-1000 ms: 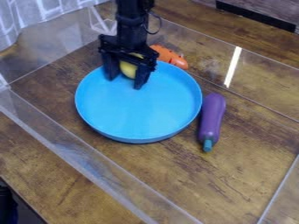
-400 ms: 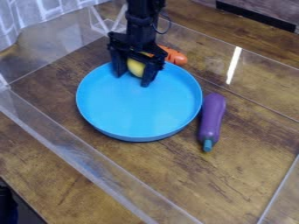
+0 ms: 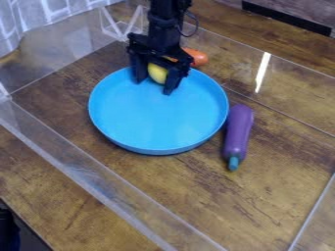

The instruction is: Remove the lemon from the blue tray and put it on the table

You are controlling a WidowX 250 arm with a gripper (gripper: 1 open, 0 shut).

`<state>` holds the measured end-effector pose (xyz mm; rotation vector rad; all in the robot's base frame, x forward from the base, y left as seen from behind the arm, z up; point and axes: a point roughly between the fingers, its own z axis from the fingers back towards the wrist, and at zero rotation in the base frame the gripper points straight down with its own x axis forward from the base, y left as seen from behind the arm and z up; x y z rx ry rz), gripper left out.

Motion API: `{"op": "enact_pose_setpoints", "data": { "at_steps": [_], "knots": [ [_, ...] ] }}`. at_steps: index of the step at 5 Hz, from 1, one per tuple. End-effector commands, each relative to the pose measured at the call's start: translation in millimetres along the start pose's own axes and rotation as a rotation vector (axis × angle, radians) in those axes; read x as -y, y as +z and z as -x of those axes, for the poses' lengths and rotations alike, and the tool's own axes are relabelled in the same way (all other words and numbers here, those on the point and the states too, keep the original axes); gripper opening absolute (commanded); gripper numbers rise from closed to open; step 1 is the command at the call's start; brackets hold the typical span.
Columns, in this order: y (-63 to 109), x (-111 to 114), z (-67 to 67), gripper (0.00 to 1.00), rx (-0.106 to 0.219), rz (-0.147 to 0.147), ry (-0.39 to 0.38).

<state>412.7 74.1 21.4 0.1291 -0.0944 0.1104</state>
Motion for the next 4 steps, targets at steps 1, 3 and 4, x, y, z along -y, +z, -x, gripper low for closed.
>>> {"op": "enact_pose_setpoints", "data": {
  "at_steps": [1, 3, 4],
  "knots": [
    [-17.8, 11, 1.1, 1.0, -0.024, -0.012, 0.001],
    [3.5, 7, -10.3, 1.0, 0.017, 0.01, 0.005],
    [14.3, 4, -16.0, 1.0, 0.033, 0.017, 0.009]
  ]
}}
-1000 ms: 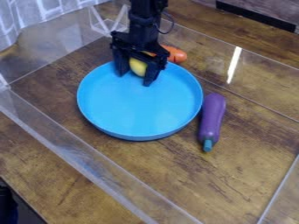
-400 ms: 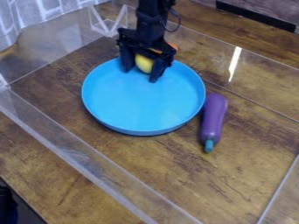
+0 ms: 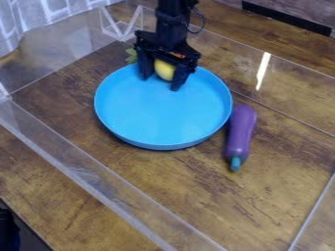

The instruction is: Remove the lemon from the blue tray and put it on the table

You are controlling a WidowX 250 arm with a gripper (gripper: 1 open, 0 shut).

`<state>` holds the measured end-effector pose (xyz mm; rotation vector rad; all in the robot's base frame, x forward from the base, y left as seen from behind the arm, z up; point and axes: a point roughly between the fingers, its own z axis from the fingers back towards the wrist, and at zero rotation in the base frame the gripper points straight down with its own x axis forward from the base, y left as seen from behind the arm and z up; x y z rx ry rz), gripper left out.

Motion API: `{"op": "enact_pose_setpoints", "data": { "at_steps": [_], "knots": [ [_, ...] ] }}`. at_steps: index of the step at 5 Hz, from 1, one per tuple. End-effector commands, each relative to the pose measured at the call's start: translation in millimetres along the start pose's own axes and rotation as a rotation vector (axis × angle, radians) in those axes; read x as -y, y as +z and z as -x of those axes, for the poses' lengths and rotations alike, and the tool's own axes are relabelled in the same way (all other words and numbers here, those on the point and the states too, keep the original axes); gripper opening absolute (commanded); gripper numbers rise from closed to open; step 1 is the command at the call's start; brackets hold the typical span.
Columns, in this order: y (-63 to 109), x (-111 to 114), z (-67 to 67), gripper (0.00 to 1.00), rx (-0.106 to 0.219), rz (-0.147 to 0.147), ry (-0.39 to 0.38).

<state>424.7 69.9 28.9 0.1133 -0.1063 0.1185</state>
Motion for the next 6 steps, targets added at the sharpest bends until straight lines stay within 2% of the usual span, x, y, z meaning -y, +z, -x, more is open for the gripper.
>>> {"op": "enact_pose_setpoints", "data": {
  "at_steps": [1, 4, 6],
  "knots": [
    [12.5, -2, -8.1, 1.0, 0.03, 0.005, 0.002],
    [15.6, -5, -20.1, 1.0, 0.044, 0.005, 0.012],
    [26.4, -5, -23.6, 1.0, 0.055, 0.011, 0.023]
  ]
}}
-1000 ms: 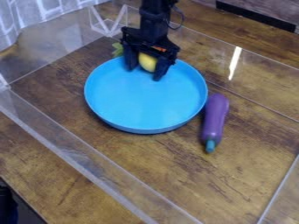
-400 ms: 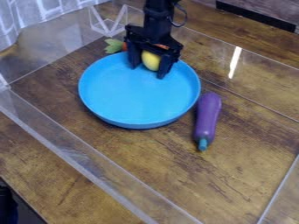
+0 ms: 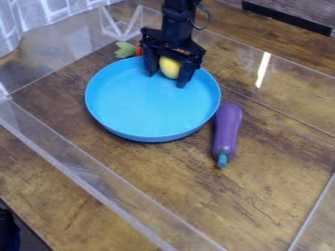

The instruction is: Remove the lemon from the blue tray and put it on the table

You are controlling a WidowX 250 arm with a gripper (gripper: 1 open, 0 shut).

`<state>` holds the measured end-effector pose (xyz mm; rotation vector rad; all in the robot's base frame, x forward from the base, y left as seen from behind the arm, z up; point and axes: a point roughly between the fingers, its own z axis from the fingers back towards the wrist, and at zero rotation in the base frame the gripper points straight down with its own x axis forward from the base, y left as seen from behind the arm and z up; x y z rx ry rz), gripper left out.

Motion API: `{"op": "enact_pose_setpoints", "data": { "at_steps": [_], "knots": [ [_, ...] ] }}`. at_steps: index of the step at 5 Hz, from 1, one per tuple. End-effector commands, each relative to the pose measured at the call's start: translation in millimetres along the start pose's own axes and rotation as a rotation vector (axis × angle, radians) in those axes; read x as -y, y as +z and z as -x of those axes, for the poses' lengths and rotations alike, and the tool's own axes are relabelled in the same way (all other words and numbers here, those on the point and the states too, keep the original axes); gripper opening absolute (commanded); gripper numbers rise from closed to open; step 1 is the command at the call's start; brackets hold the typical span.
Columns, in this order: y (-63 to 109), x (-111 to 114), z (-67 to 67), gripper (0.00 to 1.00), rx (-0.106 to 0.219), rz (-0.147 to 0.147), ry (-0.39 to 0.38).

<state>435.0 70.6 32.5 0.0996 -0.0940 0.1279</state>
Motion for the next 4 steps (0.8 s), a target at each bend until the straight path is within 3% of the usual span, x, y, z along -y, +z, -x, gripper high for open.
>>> {"op": "enact_pose_setpoints", "data": {
  "at_steps": [1, 4],
  "knots": [
    [30.0, -5, -14.3, 1.0, 0.072, 0.003, 0.018],
    [53.0, -6, -14.6, 1.0, 0.089, 0.009, 0.031]
  ]
}}
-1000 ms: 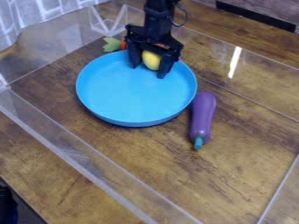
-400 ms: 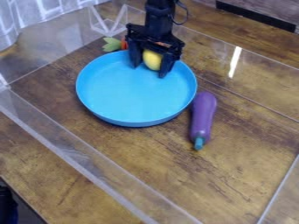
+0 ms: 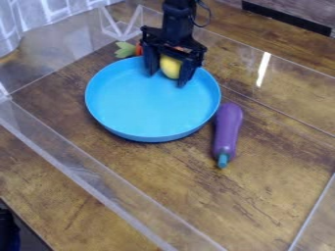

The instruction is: Remove the lemon from the blue tray and put it on the table

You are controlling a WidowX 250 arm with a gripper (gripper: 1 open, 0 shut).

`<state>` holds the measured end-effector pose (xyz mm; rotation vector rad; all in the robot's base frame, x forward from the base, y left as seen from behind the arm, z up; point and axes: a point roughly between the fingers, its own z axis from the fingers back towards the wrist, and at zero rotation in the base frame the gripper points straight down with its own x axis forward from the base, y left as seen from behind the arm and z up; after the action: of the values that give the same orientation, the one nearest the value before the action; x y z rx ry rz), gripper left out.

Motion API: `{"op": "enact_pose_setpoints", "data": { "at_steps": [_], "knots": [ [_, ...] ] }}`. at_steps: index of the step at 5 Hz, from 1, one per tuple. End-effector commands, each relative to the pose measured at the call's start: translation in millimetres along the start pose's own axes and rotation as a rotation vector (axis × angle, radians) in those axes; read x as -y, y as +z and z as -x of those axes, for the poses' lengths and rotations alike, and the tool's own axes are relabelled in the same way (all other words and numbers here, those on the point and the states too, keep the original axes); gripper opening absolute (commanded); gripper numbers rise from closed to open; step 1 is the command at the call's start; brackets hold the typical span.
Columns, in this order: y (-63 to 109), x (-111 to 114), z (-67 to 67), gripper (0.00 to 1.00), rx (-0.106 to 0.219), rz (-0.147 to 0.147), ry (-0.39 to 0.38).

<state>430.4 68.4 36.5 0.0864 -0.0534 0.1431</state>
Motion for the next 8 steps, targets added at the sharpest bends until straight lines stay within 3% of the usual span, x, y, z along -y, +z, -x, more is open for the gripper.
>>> {"op": "enact_pose_setpoints", "data": {
  "at_steps": [1, 3, 7, 8],
  "knots": [
    [55.1, -7.5, -17.7, 1.0, 0.135, 0.003, 0.022],
    [63.3, -9.2, -19.3, 1.0, 0.142, 0.005, 0.037],
    [62.6, -11.9, -24.3, 1.0, 0.134, 0.012, 0.067],
    [57.2, -11.3, -23.3, 0.0, 0.124, 0.011, 0.068]
  ]
}}
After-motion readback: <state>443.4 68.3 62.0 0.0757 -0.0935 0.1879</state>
